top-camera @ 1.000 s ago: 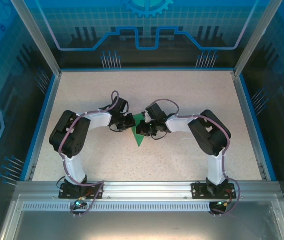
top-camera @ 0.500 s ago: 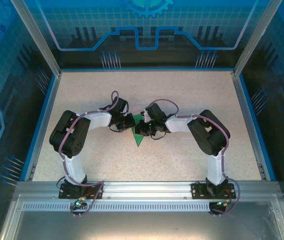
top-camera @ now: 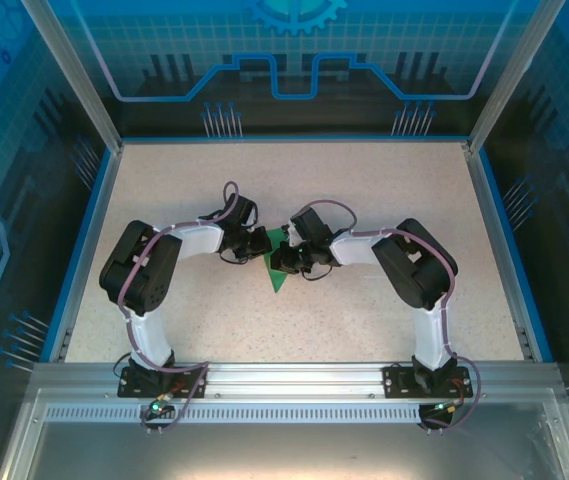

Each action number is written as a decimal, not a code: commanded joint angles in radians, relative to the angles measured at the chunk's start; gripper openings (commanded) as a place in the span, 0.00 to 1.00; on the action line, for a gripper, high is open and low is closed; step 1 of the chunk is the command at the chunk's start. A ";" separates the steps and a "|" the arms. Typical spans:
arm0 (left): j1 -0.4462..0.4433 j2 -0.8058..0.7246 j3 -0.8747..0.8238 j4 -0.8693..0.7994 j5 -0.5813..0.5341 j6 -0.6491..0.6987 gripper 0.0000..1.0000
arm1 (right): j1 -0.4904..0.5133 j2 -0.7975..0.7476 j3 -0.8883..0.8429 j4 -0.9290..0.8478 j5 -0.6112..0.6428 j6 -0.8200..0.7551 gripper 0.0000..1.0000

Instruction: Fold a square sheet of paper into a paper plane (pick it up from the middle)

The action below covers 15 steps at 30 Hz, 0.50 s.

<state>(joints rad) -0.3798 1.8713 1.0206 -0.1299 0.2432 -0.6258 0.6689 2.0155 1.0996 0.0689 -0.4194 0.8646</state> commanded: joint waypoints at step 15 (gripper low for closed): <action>-0.009 0.037 -0.020 -0.039 -0.002 0.016 0.12 | 0.015 0.017 0.003 0.002 0.057 0.028 0.11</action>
<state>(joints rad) -0.3805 1.8713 1.0203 -0.1291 0.2432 -0.6258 0.6697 2.0155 1.0996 0.0696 -0.4061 0.8867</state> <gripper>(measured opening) 0.116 0.105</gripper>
